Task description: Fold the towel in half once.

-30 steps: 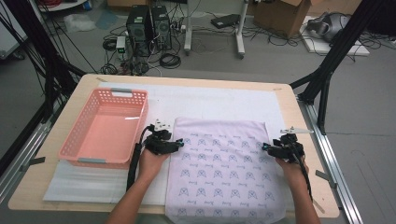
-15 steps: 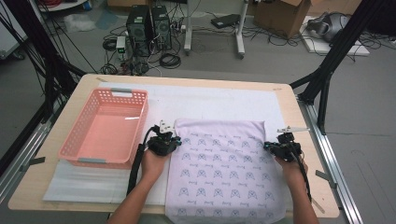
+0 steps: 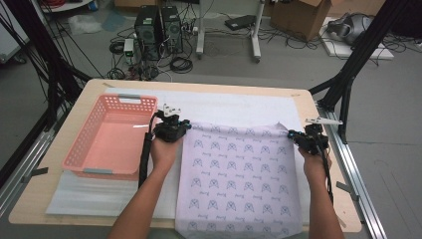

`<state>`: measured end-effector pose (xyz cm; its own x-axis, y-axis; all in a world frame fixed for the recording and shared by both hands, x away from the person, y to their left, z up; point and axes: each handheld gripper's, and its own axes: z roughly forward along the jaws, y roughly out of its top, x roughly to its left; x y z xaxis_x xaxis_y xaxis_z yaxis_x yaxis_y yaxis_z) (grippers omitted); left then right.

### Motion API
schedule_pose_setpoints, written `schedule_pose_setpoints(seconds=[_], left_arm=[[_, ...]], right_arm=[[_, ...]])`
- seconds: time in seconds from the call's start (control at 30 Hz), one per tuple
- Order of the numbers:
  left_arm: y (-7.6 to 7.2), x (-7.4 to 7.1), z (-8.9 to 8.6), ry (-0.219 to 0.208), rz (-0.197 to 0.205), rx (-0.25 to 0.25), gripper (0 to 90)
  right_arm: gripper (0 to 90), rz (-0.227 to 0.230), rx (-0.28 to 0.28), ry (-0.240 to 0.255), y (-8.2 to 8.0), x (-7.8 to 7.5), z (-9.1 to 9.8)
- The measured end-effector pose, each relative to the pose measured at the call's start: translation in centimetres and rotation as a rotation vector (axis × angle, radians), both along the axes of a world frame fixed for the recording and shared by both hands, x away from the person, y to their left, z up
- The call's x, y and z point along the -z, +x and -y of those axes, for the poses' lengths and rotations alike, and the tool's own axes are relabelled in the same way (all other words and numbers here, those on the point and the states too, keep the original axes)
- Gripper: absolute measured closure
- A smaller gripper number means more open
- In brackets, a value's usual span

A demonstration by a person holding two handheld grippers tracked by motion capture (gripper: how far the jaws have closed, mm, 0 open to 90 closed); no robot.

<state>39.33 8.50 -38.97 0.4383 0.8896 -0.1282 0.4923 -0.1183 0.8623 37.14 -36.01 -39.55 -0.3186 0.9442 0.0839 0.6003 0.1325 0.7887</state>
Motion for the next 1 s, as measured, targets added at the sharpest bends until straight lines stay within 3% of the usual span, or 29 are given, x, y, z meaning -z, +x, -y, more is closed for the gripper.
schedule_pose_setpoints(seconds=[0.1, 0.23, 0.3, 0.63, 1.0], left_arm=[[0.3, -0.7, -0.5, -0.05, 0.008, -0.014, 86.7], [-0.7, -1.0, -1.1, -0.059, 0.031, 0.025, 86.7], [-1.5, -0.9, -1.2, -0.043, 0.041, 0.043, 86.6], [-6.6, 0.8, -1.8, -0.029, 0.043, 0.147, 86.5], [-11.5, 2.7, -3.1, -0.043, 0.026, 0.2, 86.4]], right_arm=[[87.8, 0.032, -0.006, 0.02, 0.3, -1.0, -0.1], [87.7, 0.054, -0.034, 0.022, -0.2, -1.8, -0.2], [87.7, 0.057, -0.055, 0.04, -0.7, -1.8, -0.1], [87.6, 0.068, -0.123, 0.058, -5.4, -0.8, 0.1], [87.5, 0.064, -0.157, 0.077, -10.5, 0.5, 0.2]])
